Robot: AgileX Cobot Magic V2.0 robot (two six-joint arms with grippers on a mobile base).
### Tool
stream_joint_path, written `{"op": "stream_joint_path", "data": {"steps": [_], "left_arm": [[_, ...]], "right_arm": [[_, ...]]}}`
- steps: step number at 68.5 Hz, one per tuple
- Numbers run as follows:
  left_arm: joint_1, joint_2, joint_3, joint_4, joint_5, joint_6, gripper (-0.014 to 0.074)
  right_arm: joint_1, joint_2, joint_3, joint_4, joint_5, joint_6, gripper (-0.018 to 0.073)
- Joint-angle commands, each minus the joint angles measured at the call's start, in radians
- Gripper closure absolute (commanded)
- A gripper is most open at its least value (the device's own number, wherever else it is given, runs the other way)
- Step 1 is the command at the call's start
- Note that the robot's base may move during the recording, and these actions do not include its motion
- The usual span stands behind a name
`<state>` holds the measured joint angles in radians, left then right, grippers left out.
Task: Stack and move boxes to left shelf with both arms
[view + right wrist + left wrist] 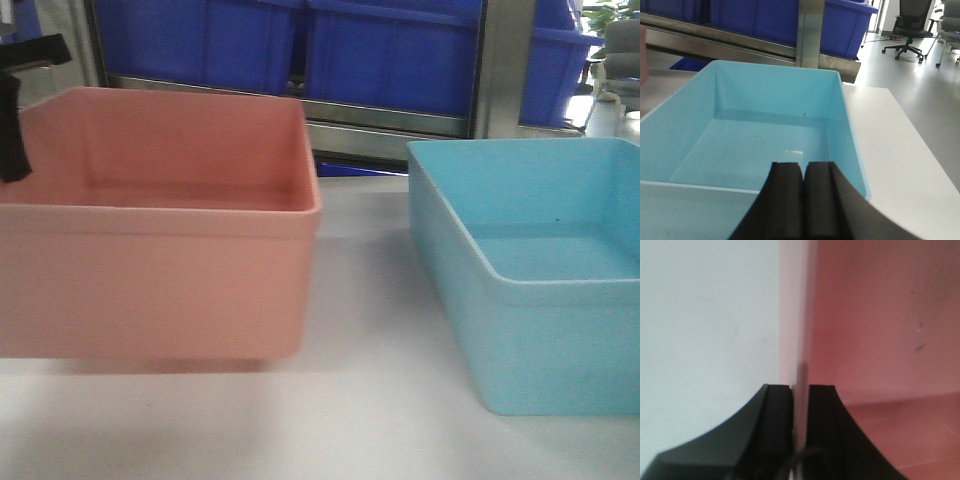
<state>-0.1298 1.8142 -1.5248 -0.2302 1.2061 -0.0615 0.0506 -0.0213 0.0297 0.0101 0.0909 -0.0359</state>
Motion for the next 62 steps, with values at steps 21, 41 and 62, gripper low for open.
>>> {"op": "stream_joint_path", "data": {"steps": [21,41,62], "left_arm": [[-0.149,-0.042,0.114,-0.101,-0.176,-0.104,0.0600],[-0.186,-0.042,0.161,-0.092,-0.215,-0.106,0.0601],[-0.190,-0.033,0.161,-0.092,-0.226,-0.060,0.0601]], "right_arm": [[0.003,-0.009,-0.019,-0.003,-0.081,-0.011,0.0529],[0.003,-0.009,-0.019,-0.003,-0.081,-0.011,0.0529],[0.003,-0.009,-0.019,-0.003,-0.081,-0.011,0.0529]]}}
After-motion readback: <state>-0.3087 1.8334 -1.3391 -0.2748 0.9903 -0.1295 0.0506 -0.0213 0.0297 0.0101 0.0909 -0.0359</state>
